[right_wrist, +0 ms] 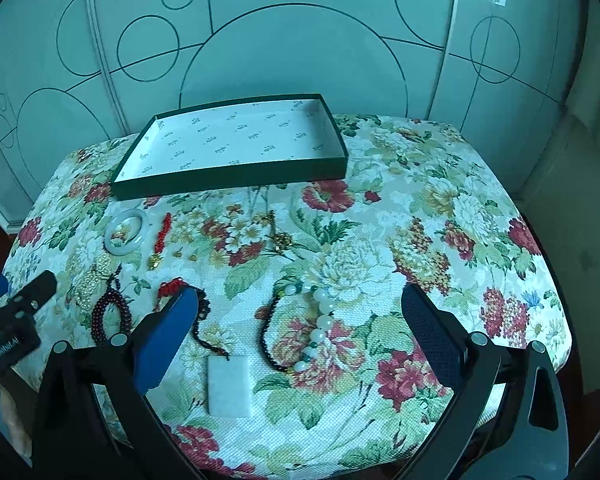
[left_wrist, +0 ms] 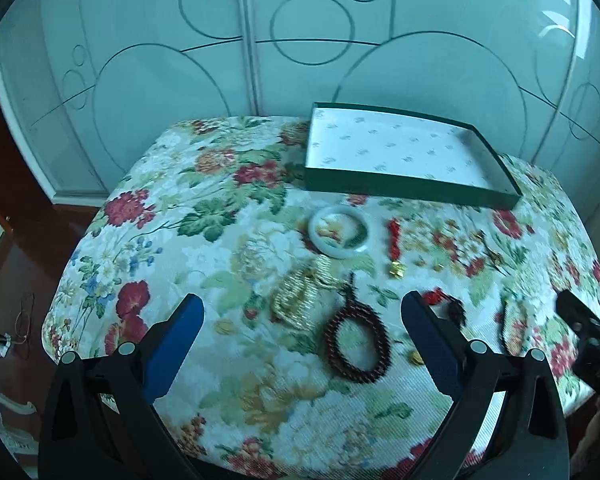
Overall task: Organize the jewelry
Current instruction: 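Grasp the white bead bracelet with the right tool while the left tool grasps the pearl necklace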
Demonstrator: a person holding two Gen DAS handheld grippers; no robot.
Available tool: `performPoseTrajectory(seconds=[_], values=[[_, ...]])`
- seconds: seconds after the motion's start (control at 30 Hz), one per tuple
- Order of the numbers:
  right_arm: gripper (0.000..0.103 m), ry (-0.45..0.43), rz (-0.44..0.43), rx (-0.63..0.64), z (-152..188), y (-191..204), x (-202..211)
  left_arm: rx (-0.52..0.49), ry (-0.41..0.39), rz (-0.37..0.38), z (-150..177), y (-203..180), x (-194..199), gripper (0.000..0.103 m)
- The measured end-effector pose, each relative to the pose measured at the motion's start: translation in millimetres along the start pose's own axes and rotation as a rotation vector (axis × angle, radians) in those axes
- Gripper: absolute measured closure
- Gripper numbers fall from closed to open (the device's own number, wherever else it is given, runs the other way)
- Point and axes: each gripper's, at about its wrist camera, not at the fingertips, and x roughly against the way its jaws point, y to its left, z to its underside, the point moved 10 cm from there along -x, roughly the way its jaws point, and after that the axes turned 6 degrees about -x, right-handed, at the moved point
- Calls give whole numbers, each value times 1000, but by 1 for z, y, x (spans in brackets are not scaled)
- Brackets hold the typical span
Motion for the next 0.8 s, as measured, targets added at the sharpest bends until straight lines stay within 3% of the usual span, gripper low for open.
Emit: performPoseTrajectory(seconds=[0.3,0.33,0.4,0.43,0.57,0.8], values=[[3,43,87,-113,17,-73,-33,98,77,-8,11,40,-37,5],[6,52,87,-116,20,-74,-36,101,82,-8,12,41,-39,5],[25,85,80,-113,30,-70,-44,100,90,-10,15,41,-43,5],[28,100,74,-113,32,-66,-46,98,93,-10,17,40,-44,5],[39,141,37,-100,41,-51,-59,87,96,-14,20,39,-49,5],[49,165,13,-72,43,-37,-73,78,101,-21,22,41,-57,5]])
